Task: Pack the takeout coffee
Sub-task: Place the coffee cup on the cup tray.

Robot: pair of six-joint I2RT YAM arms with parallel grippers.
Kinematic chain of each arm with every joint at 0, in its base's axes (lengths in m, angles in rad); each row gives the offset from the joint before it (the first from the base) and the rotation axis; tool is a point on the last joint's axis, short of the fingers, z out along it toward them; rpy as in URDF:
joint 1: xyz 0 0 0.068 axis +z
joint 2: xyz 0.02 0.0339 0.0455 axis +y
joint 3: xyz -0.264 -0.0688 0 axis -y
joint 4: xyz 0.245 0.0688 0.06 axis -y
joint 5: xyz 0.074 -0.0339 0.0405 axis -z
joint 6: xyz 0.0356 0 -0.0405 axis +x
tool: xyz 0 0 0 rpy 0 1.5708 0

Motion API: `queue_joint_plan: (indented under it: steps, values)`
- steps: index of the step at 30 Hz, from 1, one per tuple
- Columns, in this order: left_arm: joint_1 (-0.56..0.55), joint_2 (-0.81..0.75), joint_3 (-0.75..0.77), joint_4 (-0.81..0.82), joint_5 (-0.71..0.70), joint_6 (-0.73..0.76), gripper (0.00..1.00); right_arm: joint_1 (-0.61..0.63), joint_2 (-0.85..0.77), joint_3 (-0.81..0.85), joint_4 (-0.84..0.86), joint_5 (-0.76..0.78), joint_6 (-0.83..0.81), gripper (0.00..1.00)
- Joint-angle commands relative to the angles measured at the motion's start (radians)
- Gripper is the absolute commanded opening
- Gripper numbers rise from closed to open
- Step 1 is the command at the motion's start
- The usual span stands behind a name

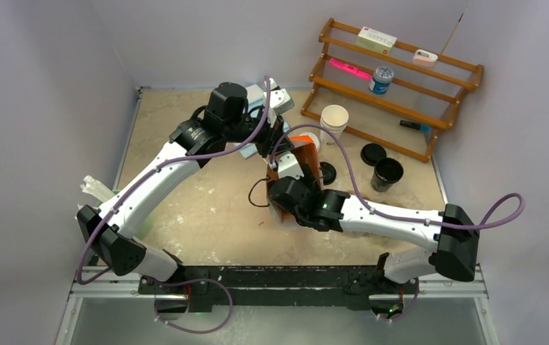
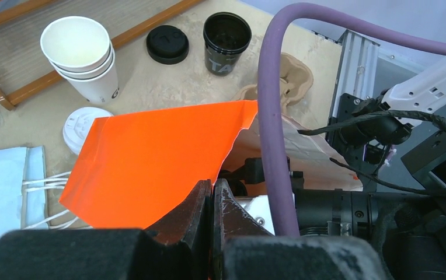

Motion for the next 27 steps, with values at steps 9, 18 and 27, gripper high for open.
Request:
queue_joint_plan:
  steps: [9, 18, 27]
  values:
    - [-0.008, 0.020, 0.088, -0.025, 0.022, -0.029, 0.00, -0.025, 0.037, 0.071, -0.086, 0.034, -0.003, 0.00]
    - [-0.008, 0.033, 0.096, -0.030, 0.012, -0.022, 0.00, -0.025, -0.051, 0.083, -0.065, -0.135, -0.023, 0.04]
    - [-0.008, 0.031, 0.087, -0.022, 0.009, -0.022, 0.00, -0.025, -0.089, 0.145, -0.105, -0.152, -0.050, 0.05]
